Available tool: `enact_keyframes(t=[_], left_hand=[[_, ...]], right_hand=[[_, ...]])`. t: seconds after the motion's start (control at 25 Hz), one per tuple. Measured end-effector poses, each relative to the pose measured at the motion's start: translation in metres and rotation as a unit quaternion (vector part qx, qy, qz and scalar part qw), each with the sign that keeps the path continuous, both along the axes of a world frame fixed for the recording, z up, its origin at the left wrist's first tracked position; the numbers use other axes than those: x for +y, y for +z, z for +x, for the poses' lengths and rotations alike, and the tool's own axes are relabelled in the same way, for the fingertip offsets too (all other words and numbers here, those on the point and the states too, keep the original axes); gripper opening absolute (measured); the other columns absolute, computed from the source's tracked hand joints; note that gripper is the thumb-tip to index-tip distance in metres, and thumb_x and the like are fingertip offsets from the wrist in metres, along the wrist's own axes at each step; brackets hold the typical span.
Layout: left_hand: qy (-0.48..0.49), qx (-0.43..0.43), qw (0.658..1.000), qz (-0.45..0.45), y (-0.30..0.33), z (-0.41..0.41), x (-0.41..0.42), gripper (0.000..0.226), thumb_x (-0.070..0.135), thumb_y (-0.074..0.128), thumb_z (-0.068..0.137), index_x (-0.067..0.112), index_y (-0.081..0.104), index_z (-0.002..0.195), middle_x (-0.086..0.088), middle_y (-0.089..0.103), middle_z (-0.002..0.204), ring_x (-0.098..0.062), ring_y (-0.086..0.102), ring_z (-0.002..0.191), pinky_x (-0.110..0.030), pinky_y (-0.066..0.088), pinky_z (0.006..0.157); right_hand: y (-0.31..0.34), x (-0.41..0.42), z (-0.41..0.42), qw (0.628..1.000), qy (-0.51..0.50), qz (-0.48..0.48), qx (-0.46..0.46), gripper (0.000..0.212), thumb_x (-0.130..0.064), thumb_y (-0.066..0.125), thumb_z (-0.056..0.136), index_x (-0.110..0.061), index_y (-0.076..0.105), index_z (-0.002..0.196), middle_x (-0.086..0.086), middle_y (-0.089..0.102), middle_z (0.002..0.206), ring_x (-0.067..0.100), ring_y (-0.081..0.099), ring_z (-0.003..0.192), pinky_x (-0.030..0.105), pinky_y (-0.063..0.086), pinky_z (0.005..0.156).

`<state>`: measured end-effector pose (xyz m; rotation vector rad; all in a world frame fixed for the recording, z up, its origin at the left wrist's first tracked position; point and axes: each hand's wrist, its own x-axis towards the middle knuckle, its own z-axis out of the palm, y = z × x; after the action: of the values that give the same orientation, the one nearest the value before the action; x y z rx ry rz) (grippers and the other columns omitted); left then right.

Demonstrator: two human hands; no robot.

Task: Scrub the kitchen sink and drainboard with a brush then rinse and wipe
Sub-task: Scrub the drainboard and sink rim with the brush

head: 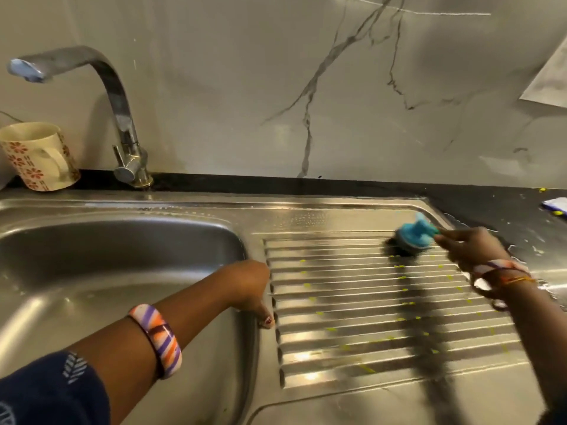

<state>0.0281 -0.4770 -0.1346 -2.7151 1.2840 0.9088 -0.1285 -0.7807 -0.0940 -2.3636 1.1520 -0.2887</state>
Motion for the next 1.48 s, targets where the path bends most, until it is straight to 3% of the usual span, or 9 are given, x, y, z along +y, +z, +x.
enact_keyframes(t=[0.16,0.32,0.48,0.6,0.76,1.04,1.16,1.36,1.48], left_hand=[[0.002,0.008,1.0,-0.002,-0.004,0.003,0.0,0.043,0.036,0.072,0.078,0.004,0.063,0.104,-0.008,0.065,0.096,-0.018,0.059,0.085,-0.024,0.043,0.069],[-0.004,0.031,0.999,0.009,-0.005,0.005,0.004,0.03,0.039,0.069,0.081,0.011,0.059,0.075,-0.004,0.061,0.079,-0.014,0.058,0.073,-0.018,0.04,0.055],[-0.021,0.031,0.995,0.097,0.003,0.002,-0.007,0.036,0.039,0.059,0.088,0.005,0.065,0.1,-0.003,0.06,0.075,-0.015,0.058,0.067,-0.021,0.048,0.066],[-0.013,0.04,0.992,0.122,0.0,0.004,-0.01,0.044,0.039,0.057,0.089,0.005,0.061,0.118,-0.007,0.062,0.086,-0.014,0.056,0.067,-0.024,0.05,0.073],[-0.014,0.038,0.993,0.11,-0.004,0.006,-0.008,0.044,0.039,0.061,0.087,0.002,0.064,0.111,-0.008,0.066,0.094,-0.015,0.059,0.076,-0.024,0.05,0.076],[-0.043,0.032,0.992,0.114,-0.006,0.01,-0.012,0.042,0.037,0.061,0.088,0.003,0.065,0.111,-0.009,0.069,0.102,-0.013,0.059,0.079,-0.021,0.048,0.071],[-0.037,0.038,0.993,0.102,-0.005,0.008,-0.009,0.038,0.035,0.06,0.088,0.004,0.065,0.109,-0.008,0.068,0.098,-0.014,0.059,0.078,-0.024,0.048,0.078],[-0.009,0.027,0.996,0.085,0.004,-0.003,-0.005,0.038,0.036,0.059,0.089,0.004,0.064,0.109,-0.005,0.06,0.091,-0.015,0.056,0.081,-0.02,0.044,0.068],[0.026,-0.032,0.996,0.074,0.006,-0.013,-0.003,0.047,0.041,0.059,0.088,0.003,0.059,0.115,-0.009,0.064,0.106,-0.021,0.062,0.097,-0.024,0.044,0.071]], right_hand=[[0.006,-0.027,-0.012,0.995,-0.095,-0.033,0.014,0.034,-0.018,0.052,0.094,-0.003,0.058,0.124,0.021,0.062,0.099,0.029,0.05,0.082,0.032,0.036,0.075],[-0.005,0.054,0.027,0.997,0.034,-0.064,0.001,0.033,-0.018,0.05,0.095,-0.002,0.06,0.122,0.021,0.064,0.1,0.032,0.059,0.091,0.03,0.038,0.073],[-0.025,0.172,0.072,0.954,0.265,-0.139,0.012,0.038,-0.022,0.043,0.097,-0.015,0.047,0.134,0.015,0.062,0.116,0.031,0.059,0.107,0.035,0.047,0.088],[-0.023,0.196,0.077,0.929,0.345,-0.132,0.012,0.048,-0.02,0.053,0.092,-0.02,0.043,0.138,0.012,0.059,0.125,0.027,0.058,0.112,0.036,0.047,0.096],[-0.018,0.118,0.033,0.953,0.284,-0.09,-0.052,0.035,-0.019,0.055,0.092,-0.02,0.058,0.126,0.011,0.069,0.111,0.025,0.065,0.1,0.035,0.05,0.087],[-0.002,-0.032,-0.051,0.977,-0.067,-0.157,0.125,0.035,-0.038,0.048,0.094,-0.017,0.066,0.116,0.019,0.064,0.099,0.036,0.063,0.091,0.037,0.049,0.072],[0.001,-0.019,-0.043,0.992,-0.018,-0.089,0.083,0.031,-0.02,0.052,0.094,-0.011,0.062,0.121,0.023,0.062,0.113,0.033,0.059,0.095,0.038,0.048,0.086],[-0.005,0.106,0.012,0.988,0.148,-0.021,-0.024,0.031,-0.015,0.052,0.094,-0.005,0.061,0.121,0.015,0.064,0.091,0.022,0.059,0.075,0.017,0.033,0.056],[-0.02,0.186,0.053,0.966,0.252,-0.019,-0.06,0.031,-0.018,0.05,0.094,-0.01,0.062,0.122,0.015,0.069,0.107,0.025,0.064,0.097,0.013,0.03,0.064]])
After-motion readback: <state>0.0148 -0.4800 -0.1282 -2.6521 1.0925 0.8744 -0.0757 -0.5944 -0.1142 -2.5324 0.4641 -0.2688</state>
